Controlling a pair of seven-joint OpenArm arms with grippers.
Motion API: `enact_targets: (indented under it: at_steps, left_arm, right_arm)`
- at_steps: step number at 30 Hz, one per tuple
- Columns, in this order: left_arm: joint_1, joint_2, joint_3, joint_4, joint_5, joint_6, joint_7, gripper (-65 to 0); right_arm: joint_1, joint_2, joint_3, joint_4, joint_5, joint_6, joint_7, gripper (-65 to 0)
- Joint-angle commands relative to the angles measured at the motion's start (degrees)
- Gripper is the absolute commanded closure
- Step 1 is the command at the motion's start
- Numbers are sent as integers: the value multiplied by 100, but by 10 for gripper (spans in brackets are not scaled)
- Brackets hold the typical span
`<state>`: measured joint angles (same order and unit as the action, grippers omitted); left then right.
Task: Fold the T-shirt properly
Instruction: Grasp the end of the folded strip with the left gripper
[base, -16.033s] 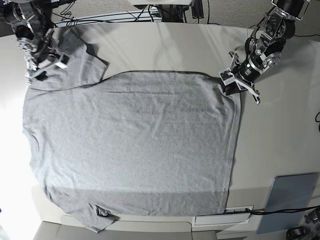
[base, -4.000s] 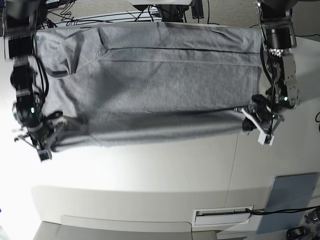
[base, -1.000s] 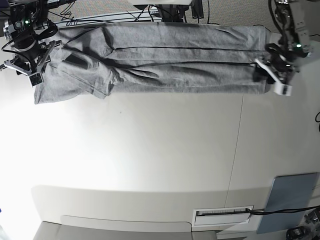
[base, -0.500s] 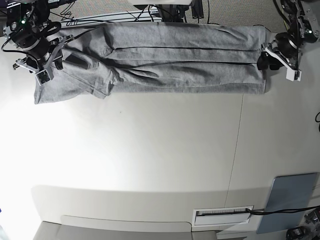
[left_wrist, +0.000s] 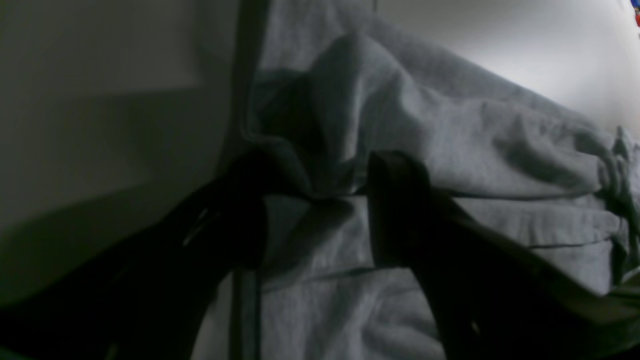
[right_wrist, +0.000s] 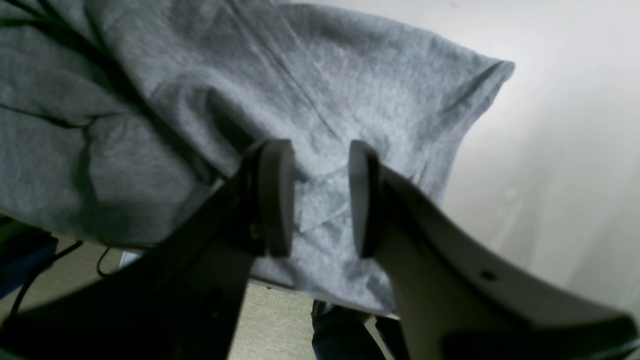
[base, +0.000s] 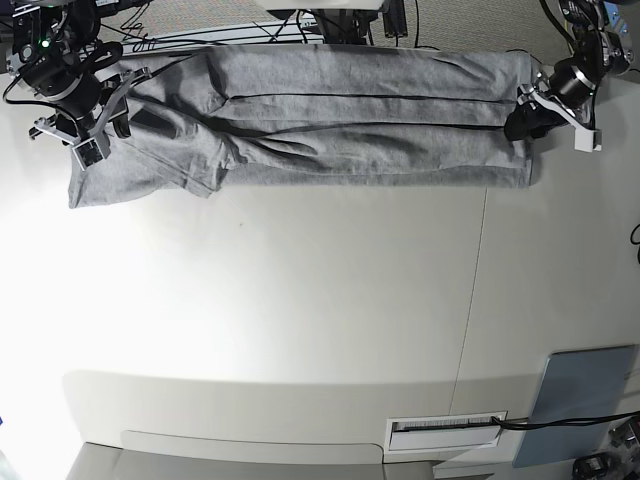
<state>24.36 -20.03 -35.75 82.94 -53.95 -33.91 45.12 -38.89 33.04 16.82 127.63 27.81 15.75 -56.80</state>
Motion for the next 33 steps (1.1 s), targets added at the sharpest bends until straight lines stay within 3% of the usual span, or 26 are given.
enact_targets:
  at_steps: [1,4,8,13,17,23,29,33]
  left_arm:
    - [22,-74,-26,20,-83,-35,98,-322]
    - [24,-74,-26,15,-271,-208,278,-297]
    - [24,-74,-26,15,-289,-197,291,-238]
    - [24,-74,-26,15,-258,-197,131,0]
    - [26,-76,-28,17,105,-184,-295,0]
    - [26,-144,-107,111,693,275,-686,0]
    - [59,-153,-166,839,1088,503,-616,0]
    - [188,70,-162,1742,1108,586,-151,0]
  right_arm:
    - [0,79,37,90,26,-4,90,-189]
    - [0,79,37,90,26,-4,90,-189]
    - [0,79,37,90,26,-4,92,-189]
    - [0,79,37,90,24,-2,96,-189]
    - [0,79,37,90,22,2,107,-189]
    - [0,79,50,94,-409,-22,280,-189]
    - [0,79,50,94,-1117,-470,446,-189]
    - [2,87,50,94,-1714,-673,555,-189]
